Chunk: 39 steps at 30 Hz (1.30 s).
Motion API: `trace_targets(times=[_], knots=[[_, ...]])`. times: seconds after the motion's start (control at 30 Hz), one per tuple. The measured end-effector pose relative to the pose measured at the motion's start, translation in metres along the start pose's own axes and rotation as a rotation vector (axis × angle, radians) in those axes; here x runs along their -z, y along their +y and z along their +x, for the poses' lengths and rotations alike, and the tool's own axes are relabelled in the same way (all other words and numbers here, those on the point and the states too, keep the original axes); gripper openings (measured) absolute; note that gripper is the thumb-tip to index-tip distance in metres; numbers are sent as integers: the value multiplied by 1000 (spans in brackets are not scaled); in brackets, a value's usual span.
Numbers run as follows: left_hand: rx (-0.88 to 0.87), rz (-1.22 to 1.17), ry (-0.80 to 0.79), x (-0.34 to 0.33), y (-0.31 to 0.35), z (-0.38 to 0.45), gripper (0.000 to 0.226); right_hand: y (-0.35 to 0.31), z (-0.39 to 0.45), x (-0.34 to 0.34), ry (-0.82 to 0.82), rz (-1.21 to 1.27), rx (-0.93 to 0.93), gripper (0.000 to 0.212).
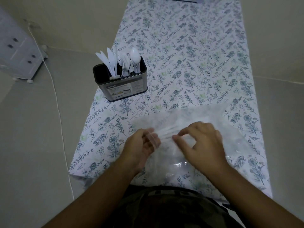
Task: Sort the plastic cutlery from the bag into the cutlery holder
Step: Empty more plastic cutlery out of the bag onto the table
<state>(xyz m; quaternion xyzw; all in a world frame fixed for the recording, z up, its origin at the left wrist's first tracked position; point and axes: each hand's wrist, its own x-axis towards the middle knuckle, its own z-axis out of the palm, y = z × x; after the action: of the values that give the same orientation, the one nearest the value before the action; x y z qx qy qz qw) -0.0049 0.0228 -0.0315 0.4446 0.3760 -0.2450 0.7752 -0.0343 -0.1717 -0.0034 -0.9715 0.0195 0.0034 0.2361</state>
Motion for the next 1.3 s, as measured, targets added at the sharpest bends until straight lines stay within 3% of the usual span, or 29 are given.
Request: trace_targets(times=[0.1, 0.2, 0.27, 0.37, 0.47, 0.6, 0.67, 0.83, 0.9, 0.97, 1.03, 1.1, 1.3], knots=[[-74, 63, -92, -10, 2, -6, 33, -27, -5, -10, -234, -131, 9, 71], [-213, 236, -192, -11, 2, -6, 36, -29, -1, -17, -228, -128, -17, 53], [-437, 601, -167, 0, -2, 4, 40, -22, 2, -19, -195, -52, -41, 36], [-777, 1202, -150, 18, -8, 26, 39, -14, -1, -20, -130, 35, -92, 34], [-727, 1512, -194, 22, -19, 37, 52, -12, -4, -24, -89, 22, -113, 35], [-762, 1594, -172, 11, -31, 45, 83, -9, -3, -29, -61, 162, -179, 40], [-674, 1607, -207, 2, -34, 52, 81, -7, -4, -31, -58, 271, -199, 38], [-747, 1983, -172, -19, -52, 88, 72, -3, -3, -28, -45, 379, -199, 7], [-767, 2005, -121, -28, -52, 88, 61, -2, -2, -26, -41, 427, -219, 9], [-763, 1869, -124, -35, -53, 87, 43, -1, -2, -24, -23, 461, -227, 9], [-615, 1605, -155, -41, -49, 80, 27, 1, -2, -24, -2, 481, -223, 11], [-503, 1467, -166, -48, -46, 78, 30, 3, -1, -23, 23, 500, -222, 11], [-482, 1642, -182, -59, -42, 77, 31, 7, 4, -22, 19, 495, -259, 13]])
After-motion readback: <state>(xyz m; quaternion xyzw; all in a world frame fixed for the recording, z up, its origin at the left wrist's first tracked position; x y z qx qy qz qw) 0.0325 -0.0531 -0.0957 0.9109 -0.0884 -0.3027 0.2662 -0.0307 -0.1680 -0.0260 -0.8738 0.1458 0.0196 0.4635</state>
